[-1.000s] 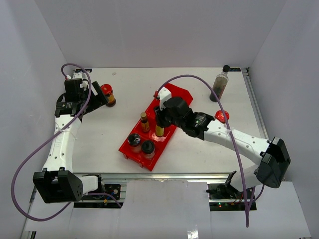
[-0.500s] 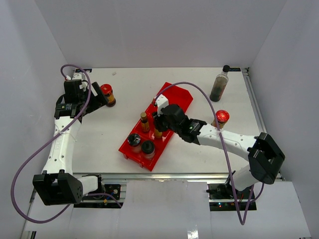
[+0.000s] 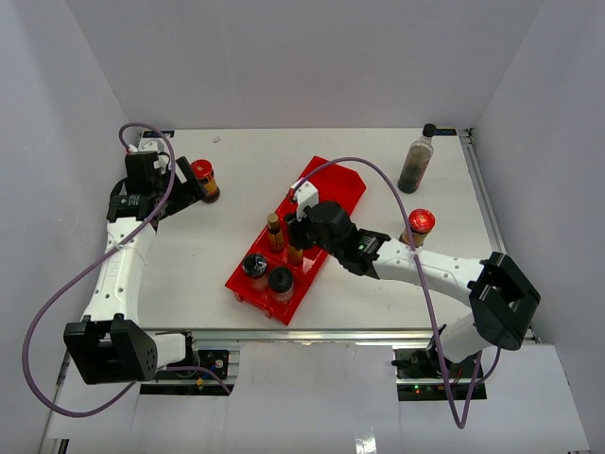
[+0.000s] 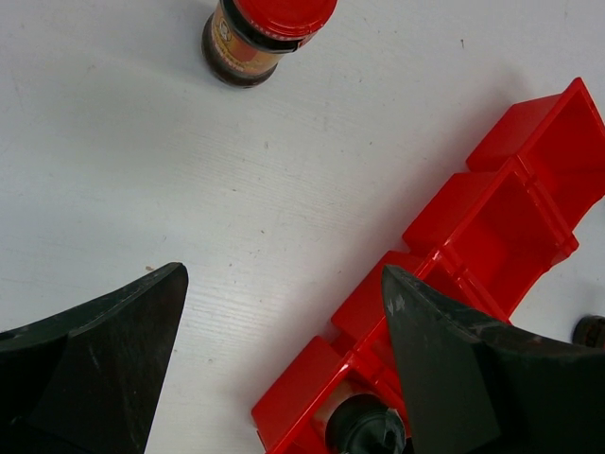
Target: Organize the condiment bottles
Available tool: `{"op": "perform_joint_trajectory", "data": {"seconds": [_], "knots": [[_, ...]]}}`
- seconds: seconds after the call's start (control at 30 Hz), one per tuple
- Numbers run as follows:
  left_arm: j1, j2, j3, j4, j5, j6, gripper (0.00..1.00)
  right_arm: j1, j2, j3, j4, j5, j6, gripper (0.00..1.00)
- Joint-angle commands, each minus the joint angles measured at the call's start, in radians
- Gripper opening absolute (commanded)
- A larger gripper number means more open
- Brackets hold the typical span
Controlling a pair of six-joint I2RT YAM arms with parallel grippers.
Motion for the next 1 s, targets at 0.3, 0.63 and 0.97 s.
{"op": "perform_joint_trajectory", "data": {"seconds": [0.3, 0.63, 0.97], "knots": [[0.005, 0.186, 0.181, 0.014, -0.084, 0.054, 0.95, 0.005, -0.126, 0.101, -0.112, 0.076, -0.009, 0.6], [0.003, 0.522, 0.464, -0.029, -0.147, 0.109, 0.94, 0.005, -0.367, 0.154, -0.317, 0.12, -0.018, 0.7], [0.003, 0.655, 0.524, 0.038, -0.097, 0.146, 0.94, 0.005, -0.52, 0.077, -0.308, 0.169, -0.052, 0.72]]}}
